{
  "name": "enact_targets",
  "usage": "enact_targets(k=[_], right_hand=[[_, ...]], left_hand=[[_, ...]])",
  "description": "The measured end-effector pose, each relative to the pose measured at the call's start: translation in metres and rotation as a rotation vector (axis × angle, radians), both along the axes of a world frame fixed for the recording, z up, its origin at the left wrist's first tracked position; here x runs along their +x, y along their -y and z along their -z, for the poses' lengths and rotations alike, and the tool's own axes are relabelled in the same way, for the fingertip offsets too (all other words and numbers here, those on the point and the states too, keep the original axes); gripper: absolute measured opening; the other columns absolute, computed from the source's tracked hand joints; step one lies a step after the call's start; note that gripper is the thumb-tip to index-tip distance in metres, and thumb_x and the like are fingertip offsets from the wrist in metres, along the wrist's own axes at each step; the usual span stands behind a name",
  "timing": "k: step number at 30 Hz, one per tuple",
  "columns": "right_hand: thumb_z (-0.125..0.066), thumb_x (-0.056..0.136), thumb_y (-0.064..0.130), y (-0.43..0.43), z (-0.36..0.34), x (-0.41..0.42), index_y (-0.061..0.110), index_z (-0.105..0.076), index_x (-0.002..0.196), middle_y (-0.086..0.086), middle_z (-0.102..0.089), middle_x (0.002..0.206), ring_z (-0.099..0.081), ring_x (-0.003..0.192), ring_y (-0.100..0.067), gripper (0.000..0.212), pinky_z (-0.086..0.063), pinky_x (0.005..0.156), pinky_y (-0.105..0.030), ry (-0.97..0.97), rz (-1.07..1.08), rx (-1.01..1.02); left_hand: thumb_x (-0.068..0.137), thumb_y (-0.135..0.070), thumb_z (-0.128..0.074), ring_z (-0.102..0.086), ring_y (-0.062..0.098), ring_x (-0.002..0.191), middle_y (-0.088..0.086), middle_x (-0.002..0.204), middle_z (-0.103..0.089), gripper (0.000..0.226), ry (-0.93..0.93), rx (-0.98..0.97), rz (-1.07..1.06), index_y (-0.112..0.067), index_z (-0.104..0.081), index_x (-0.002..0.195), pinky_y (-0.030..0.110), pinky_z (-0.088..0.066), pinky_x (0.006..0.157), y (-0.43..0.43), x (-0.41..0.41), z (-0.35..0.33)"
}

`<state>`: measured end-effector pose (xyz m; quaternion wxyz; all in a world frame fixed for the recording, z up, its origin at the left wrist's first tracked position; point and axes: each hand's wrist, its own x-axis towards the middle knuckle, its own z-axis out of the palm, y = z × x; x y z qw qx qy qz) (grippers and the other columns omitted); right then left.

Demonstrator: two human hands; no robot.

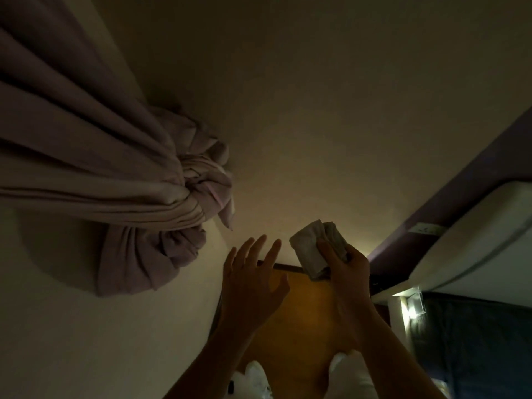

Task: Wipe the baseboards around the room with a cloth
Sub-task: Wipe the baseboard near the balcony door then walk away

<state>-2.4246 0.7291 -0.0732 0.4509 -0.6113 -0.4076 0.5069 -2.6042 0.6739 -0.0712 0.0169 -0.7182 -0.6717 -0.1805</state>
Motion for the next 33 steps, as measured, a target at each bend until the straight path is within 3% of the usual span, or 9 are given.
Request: enact_targets(k=[6, 9, 11, 13, 15, 19, 25, 30, 33], right_hand=[[-0.07, 0.086, 0.041, -0.023, 0.001, -0.01, 0.021, -0.07, 0.084, 0.003, -0.07, 0.069, -0.067, 0.064, -0.016, 0.02, -0.053, 0.056, -0.032, 0.116, -0.171, 0.061], [-0.071, 0.086, 0.041, -0.04, 0.003, -0.021, 0.019, -0.071, 0.089, -0.001, -0.073, 0.077, -0.07, 0.072, -0.022, 0.022, -0.058, 0.064, -0.042, 0.11, -0.36, 0.066], [-0.071, 0.085, 0.044, -0.047, 0.002, -0.026, 0.019, -0.07, 0.088, 0.001, -0.071, 0.075, -0.069, 0.068, -0.015, 0.026, -0.055, 0.057, -0.038, 0.139, -0.468, 0.1], [-0.071, 0.083, 0.046, -0.05, 0.001, -0.031, 0.019, -0.069, 0.087, 0.007, -0.068, 0.07, -0.064, 0.061, -0.004, 0.027, -0.047, 0.054, -0.023, 0.14, -0.574, 0.132], [-0.071, 0.083, 0.046, -0.049, 0.001, -0.035, 0.02, -0.069, 0.085, 0.008, -0.066, 0.07, -0.062, 0.063, -0.006, 0.027, -0.046, 0.059, -0.024, 0.151, -0.695, 0.129], [-0.073, 0.085, 0.038, -0.03, 0.003, -0.043, 0.018, -0.073, 0.1, 0.006, -0.073, 0.089, -0.069, 0.084, -0.008, 0.025, -0.055, 0.074, -0.03, 0.109, -0.944, 0.123], [-0.071, 0.089, 0.019, 0.033, 0.006, -0.059, 0.017, -0.068, 0.104, 0.01, -0.069, 0.094, -0.064, 0.079, 0.013, 0.015, -0.05, 0.063, -0.009, 0.023, -1.289, 0.076], [-0.071, 0.088, 0.023, 0.101, 0.004, -0.069, 0.015, -0.067, 0.109, 0.012, -0.067, 0.096, -0.064, 0.088, 0.012, 0.023, -0.048, 0.065, -0.005, -0.027, -1.532, 0.079], [-0.072, 0.087, 0.023, 0.142, 0.001, -0.071, 0.009, -0.069, 0.113, 0.007, -0.07, 0.103, -0.064, 0.097, 0.006, 0.03, -0.053, 0.079, -0.012, -0.04, -1.643, 0.114]], left_hand=[[0.09, -0.051, -0.044, -0.053, 0.033, 0.132, 0.01, 0.145, -0.055, 0.061, 0.053, -0.013, -0.218, -0.019, -0.059, 0.14, 0.059, -0.046, 0.103, 0.011, -0.003, -0.007], [0.09, -0.053, -0.046, -0.053, 0.033, 0.133, 0.01, 0.147, -0.054, 0.061, 0.079, -0.019, -0.415, -0.02, -0.06, 0.14, 0.057, -0.045, 0.104, 0.021, 0.002, -0.002], [0.09, -0.055, -0.047, -0.051, 0.033, 0.134, 0.01, 0.148, -0.052, 0.062, 0.08, -0.035, -0.542, -0.021, -0.059, 0.141, 0.057, -0.044, 0.105, 0.032, 0.01, 0.002], [0.091, -0.057, -0.045, -0.051, 0.034, 0.134, 0.011, 0.148, -0.052, 0.063, 0.079, -0.047, -0.657, -0.021, -0.058, 0.141, 0.058, -0.044, 0.105, 0.044, 0.021, 0.006], [0.092, -0.059, -0.042, -0.05, 0.035, 0.135, 0.011, 0.148, -0.051, 0.064, 0.082, -0.07, -0.765, -0.022, -0.055, 0.143, 0.059, -0.043, 0.106, 0.058, 0.032, 0.009], [0.09, -0.059, -0.041, -0.047, 0.036, 0.137, 0.011, 0.15, -0.049, 0.067, 0.114, -0.12, -0.977, -0.023, -0.05, 0.146, 0.061, -0.041, 0.107, 0.1, 0.061, 0.013], [0.091, -0.055, -0.046, -0.046, 0.035, 0.137, 0.008, 0.15, -0.049, 0.061, 0.17, -0.118, -1.336, -0.026, -0.054, 0.144, 0.057, -0.044, 0.104, 0.177, 0.102, 0.013], [0.092, -0.055, -0.051, -0.039, 0.032, 0.143, 0.008, 0.153, -0.047, 0.06, 0.185, -0.16, -1.609, -0.029, -0.052, 0.146, 0.054, -0.033, 0.114, 0.238, 0.139, 0.012], [0.091, -0.052, -0.052, -0.043, 0.033, 0.141, 0.009, 0.151, -0.05, 0.059, 0.226, -0.115, -1.726, -0.026, -0.055, 0.144, 0.059, -0.037, 0.111, 0.272, 0.16, 0.01]])
